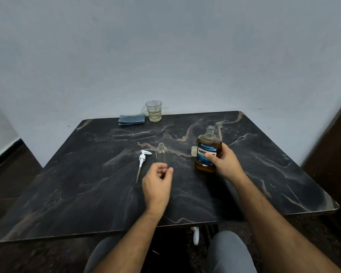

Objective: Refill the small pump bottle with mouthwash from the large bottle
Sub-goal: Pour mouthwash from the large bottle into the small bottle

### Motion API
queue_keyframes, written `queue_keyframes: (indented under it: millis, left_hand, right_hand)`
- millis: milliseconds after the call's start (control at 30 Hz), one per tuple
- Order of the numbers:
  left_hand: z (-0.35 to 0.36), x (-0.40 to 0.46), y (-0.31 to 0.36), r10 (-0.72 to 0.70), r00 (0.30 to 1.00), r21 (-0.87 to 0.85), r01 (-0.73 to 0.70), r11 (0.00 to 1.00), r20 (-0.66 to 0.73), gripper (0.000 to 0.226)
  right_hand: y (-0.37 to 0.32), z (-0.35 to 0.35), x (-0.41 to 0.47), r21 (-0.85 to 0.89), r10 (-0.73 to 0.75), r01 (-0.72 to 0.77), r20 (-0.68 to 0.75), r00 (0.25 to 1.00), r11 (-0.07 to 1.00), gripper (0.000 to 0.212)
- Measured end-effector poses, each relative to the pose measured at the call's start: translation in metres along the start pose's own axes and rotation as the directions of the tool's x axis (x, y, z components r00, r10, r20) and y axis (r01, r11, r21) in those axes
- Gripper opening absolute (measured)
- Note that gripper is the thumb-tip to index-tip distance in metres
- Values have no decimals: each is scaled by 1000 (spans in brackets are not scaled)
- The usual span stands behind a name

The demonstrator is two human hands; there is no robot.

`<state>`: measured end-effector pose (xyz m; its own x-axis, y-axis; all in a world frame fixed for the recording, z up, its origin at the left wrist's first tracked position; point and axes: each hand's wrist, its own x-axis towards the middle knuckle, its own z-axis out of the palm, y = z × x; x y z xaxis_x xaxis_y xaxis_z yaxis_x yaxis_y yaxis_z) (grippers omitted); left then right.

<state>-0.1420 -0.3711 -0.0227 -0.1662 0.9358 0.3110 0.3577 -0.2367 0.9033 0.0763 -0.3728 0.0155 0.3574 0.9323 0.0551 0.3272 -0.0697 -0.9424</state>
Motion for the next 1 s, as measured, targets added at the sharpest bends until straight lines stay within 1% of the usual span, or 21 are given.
queue_keyframes:
  millis: [67,133,200,300,433,533,600,733,867,1000]
  left_hand:
    - [-8,11,-8,-33,998,-2,33,999,-55,30]
    - [-11,24,-15,-54,998,4,54,999,-41,51]
    - [-13,36,-18,-66,997,-11,66,998,34,65]
    - [-11,46,-20,-55,988,-50,63,997,144,73]
    - [-5,50,-25,-52,974,-71,69,995,220,72]
    - [-2,52,-25,-68,966,-95,94,991,251,67]
    - [0,53,-26,-72,962,-95,99,991,262,64]
    - [0,55,-30,-65,963,-113,97,989,261,56]
    - [-3,50,-34,-29,960,-133,68,989,278,57]
    - [-6,45,-35,26,938,-159,32,987,345,60]
  right_hand:
    - [-1,5,-2,-6,-7,7,0,1000,1000,43]
    - [-1,9,-4,0,-12,12,4,1000,1000,46]
    - [-2,12,-6,32,-21,21,5,1000,999,45]
    - [-6,18,-9,45,-32,32,-4,999,998,40]
    - [-8,28,-11,69,-69,73,-57,996,995,44]
    - [-11,36,-11,117,-54,63,-81,995,991,46]
    - [-12,40,-11,140,-48,59,-76,996,988,47]
    - [-15,44,-11,126,-79,87,-67,995,988,46]
    - [-20,46,-12,77,-108,111,-38,993,991,46]
    - [-23,41,-13,-54,-163,163,-1,987,985,46]
